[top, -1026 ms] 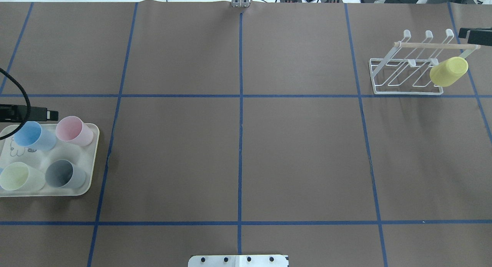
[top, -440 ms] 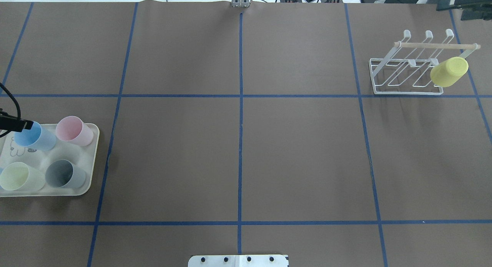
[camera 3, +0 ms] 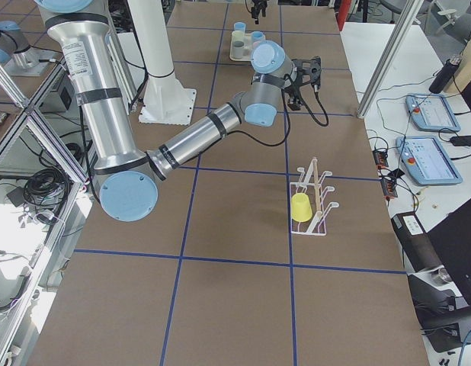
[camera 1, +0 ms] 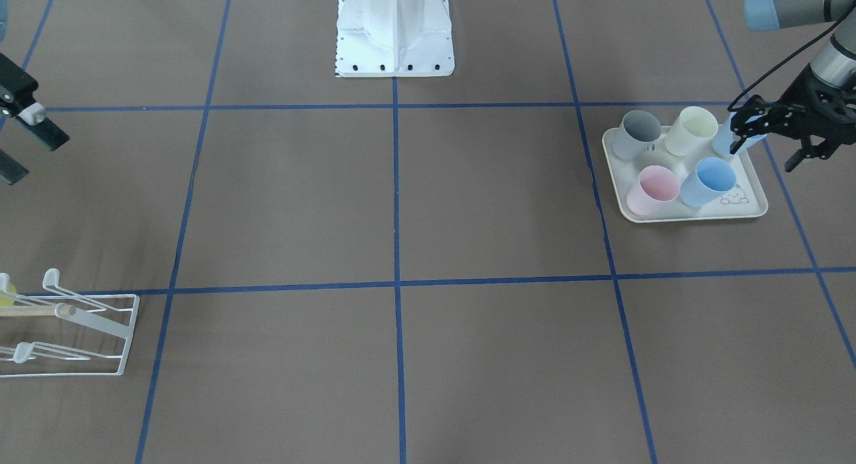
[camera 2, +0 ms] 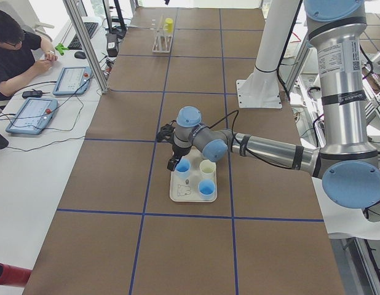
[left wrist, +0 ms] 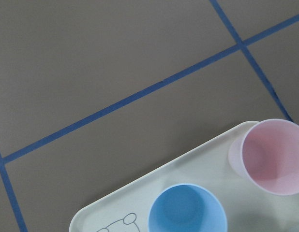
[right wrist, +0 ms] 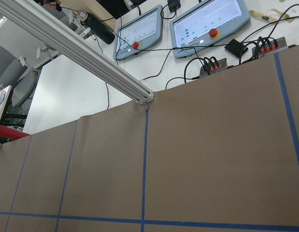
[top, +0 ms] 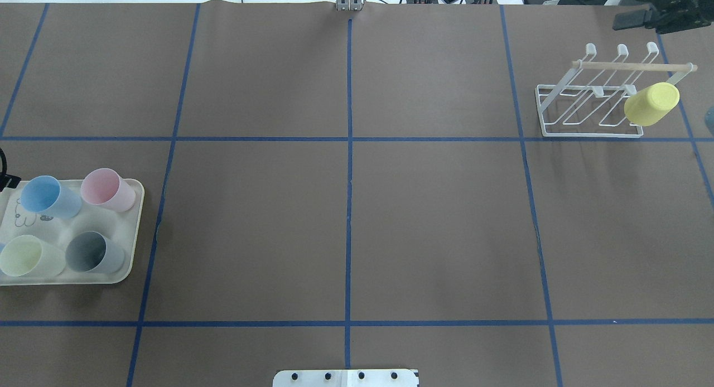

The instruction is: Transfer IKEA cup to right arm and place on rack

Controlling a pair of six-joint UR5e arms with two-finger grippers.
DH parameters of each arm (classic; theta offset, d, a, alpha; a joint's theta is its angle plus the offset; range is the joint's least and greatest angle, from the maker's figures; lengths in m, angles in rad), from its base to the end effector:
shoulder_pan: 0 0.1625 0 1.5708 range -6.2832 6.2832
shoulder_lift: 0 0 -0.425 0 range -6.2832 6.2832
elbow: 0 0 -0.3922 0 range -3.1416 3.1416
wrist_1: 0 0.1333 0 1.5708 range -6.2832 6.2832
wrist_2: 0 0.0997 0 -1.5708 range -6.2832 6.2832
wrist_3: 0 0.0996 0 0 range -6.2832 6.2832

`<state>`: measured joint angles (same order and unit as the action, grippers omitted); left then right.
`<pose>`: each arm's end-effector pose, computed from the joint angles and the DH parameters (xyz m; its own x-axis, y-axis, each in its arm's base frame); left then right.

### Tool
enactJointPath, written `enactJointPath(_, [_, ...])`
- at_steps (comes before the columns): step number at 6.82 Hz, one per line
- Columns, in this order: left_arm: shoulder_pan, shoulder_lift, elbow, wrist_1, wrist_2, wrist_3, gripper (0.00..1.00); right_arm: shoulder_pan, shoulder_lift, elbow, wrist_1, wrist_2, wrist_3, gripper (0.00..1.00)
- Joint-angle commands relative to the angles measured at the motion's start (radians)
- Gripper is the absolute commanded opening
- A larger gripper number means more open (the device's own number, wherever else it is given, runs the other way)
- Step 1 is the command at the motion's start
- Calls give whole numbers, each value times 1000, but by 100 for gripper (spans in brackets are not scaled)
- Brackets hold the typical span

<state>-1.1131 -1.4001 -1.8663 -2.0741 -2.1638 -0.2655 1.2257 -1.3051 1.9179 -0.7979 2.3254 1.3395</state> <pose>0.1275 -0.4345 0.5407 0.6716 0.4474 -0.5905 -0.1879 0.8739 0.4484 -0.1154 -0.5133 0.2624 0.1656 -0.0332 0.9856 -0.4314 0.8963 0.1026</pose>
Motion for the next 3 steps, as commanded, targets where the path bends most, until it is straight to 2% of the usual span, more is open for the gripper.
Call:
enactJointPath(1, [1,-39,68,-1,-4,5,100,-26,7,-5,3,-3,17,99])
enactJointPath(3, [2,-77,137,-3,-28,-8,100,-28,7,-3,3,-3,15,99])
